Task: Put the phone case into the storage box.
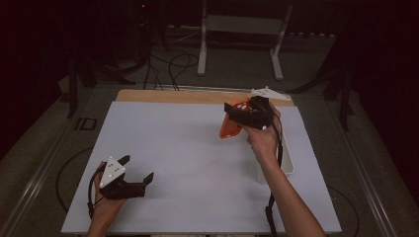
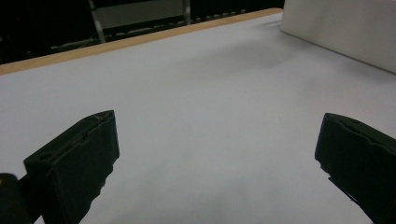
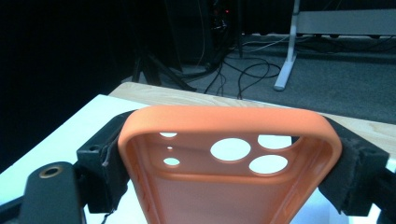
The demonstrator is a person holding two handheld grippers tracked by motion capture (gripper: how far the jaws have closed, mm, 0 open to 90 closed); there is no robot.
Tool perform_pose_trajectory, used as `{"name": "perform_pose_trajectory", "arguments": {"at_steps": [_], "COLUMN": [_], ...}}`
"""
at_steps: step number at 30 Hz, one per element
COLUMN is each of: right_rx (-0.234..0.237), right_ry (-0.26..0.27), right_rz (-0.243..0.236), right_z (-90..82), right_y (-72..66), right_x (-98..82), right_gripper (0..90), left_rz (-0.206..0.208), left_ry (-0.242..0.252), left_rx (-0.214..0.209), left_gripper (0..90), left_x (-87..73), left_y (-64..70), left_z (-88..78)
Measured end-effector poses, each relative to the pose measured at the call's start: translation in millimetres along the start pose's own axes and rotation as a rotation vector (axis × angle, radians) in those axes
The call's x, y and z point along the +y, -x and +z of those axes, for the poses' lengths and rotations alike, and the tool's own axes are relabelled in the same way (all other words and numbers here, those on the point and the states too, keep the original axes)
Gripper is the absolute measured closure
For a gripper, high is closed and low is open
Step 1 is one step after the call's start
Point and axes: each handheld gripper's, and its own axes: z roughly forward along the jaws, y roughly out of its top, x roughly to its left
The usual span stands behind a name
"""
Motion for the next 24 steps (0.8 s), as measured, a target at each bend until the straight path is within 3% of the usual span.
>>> {"name": "perform_pose_trajectory", "arguments": {"at_steps": [17, 24], "right_rx": [-0.028, -0.055], "right_ry": [0.012, 0.013], "right_rz": [0.006, 0.017], "right_z": [8.8, 10.6], "right_y": [9.5, 20.2], "right_x": [9.2, 11.2], "right_gripper": [16.3, 16.3], "left_rz": [-0.001, 0.001], "left_ry": [0.000, -0.003], "left_rx": [0.001, -0.001], "left_gripper": [0.5, 0.5], "left_x": [-0.1, -0.2], "left_y": [0.4, 0.7], "left_z": [-0.3, 0.3]}}
